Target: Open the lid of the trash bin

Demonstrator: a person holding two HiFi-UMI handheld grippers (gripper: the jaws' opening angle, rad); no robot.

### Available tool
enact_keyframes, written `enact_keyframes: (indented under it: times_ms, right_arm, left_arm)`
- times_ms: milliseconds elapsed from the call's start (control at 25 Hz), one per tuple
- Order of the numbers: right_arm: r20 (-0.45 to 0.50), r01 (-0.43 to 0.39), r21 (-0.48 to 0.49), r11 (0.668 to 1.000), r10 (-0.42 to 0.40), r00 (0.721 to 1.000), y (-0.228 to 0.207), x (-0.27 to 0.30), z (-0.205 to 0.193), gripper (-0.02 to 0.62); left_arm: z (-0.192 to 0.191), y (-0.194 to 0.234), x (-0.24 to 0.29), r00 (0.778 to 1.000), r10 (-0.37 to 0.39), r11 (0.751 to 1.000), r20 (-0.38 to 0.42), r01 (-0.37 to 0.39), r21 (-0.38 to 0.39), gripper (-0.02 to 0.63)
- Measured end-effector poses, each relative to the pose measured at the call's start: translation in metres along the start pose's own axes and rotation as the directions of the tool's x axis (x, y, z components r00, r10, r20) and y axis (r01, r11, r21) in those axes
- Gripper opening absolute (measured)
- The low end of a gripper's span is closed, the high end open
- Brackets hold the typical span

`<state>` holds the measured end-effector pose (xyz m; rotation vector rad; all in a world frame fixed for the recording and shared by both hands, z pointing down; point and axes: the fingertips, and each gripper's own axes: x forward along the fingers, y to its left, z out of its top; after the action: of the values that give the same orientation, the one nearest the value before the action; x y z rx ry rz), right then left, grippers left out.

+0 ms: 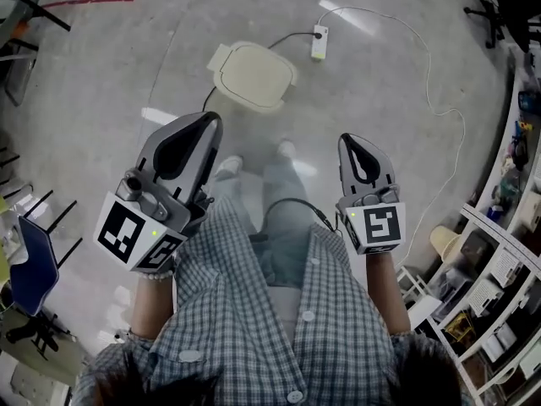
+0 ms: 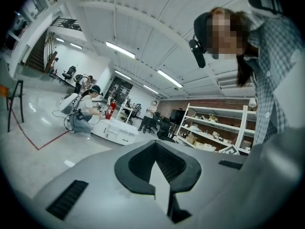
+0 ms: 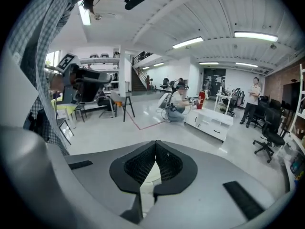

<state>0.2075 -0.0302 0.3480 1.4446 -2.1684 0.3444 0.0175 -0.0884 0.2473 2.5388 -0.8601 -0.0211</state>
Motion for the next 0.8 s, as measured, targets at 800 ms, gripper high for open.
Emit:
enact_keyframes:
  times_ms: [800]
  right_arm:
    - [-0.151,-0.274,-0.131,0.953,0.254,0.955,0.008,0.102,-0.094,0.02]
  left_arm:
    - [-0.108,0.016,0.021,0.994,0.058,0.992,-0.093,-0.068,-0.104,-0.002]
